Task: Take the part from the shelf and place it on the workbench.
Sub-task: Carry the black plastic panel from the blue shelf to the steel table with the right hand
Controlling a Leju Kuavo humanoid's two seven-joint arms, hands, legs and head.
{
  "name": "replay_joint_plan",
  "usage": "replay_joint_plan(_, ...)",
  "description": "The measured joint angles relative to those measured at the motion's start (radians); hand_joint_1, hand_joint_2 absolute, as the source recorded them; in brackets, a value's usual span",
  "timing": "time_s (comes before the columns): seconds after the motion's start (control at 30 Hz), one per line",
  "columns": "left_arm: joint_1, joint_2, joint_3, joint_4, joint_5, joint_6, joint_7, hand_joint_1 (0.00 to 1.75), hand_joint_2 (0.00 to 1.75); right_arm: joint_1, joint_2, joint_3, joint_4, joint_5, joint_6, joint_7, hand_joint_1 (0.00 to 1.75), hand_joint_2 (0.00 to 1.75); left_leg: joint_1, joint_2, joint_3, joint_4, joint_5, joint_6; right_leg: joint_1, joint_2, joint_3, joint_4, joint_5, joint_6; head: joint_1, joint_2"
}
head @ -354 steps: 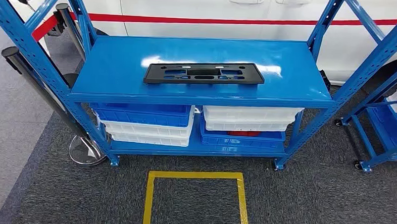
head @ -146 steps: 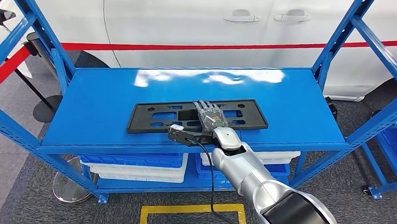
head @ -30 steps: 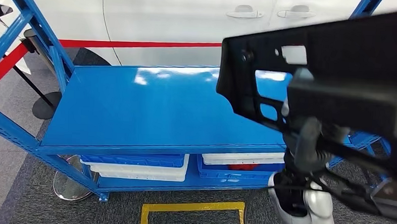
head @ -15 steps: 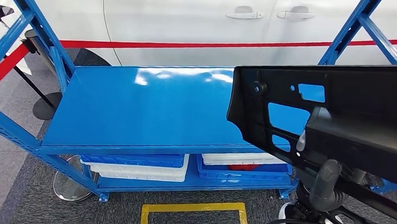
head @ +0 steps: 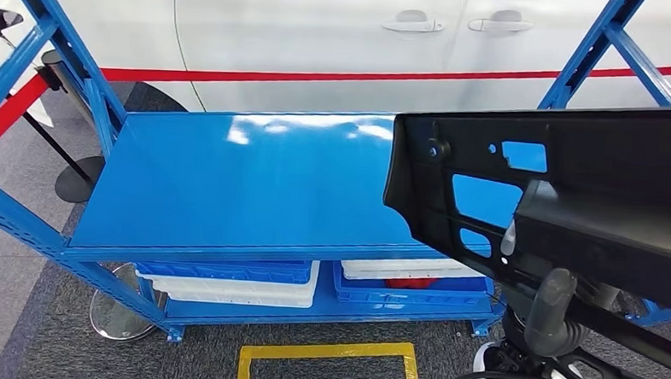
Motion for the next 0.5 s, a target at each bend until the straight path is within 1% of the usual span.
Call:
replay_joint_plan(0.17,0.000,0.000,0.016,-0.001,0.009,0.002,0.001,0.00,0.00,-0.006,-0.001,0.000,0.004,0.000,0.007,0.013,1.75,1.75,0.000,0.000,0.000,0.000,0.000,0.000,0.000,0.000,0.000,0.000,0.000,0.000,0.000,0.000)
replay_joint_plan(0.27,0.000,-0.001,0.025,-0.002,0.009,0.020,0.023,0.00,0.00,-0.010,-0.001,0.000,0.011,0.000,0.011,0.019,1.75,1.75,0.000,0.000,0.000,0.000,0.000,0.000,0.000,0.000,0.000,0.000,0.000,0.000,0.000,0.000)
replay_joint_plan(0.37,0.000,-0.002,0.036,-0.002,0.012,0.018,0.039,0.00,0.00,-0.015,-0.001,0.000,0.021,-0.002,0.017,0.030,1.75,1.75,0.000,0.000,0.000,0.000,0.000,0.000,0.000,0.000,0.000,0.000,0.000,0.000,0.000,0.000)
replay_joint_plan(0.5,0.001,-0.004,0.040,-0.004,-0.004,0.005,0.025,0.00,0.00,-0.016,-0.001,0.000,0.037,-0.005,0.024,0.035,1.75,1.75,0.000,0.000,0.000,0.000,0.000,0.000,0.000,0.000,0.000,0.000,0.000,0.000,0.000,0.000)
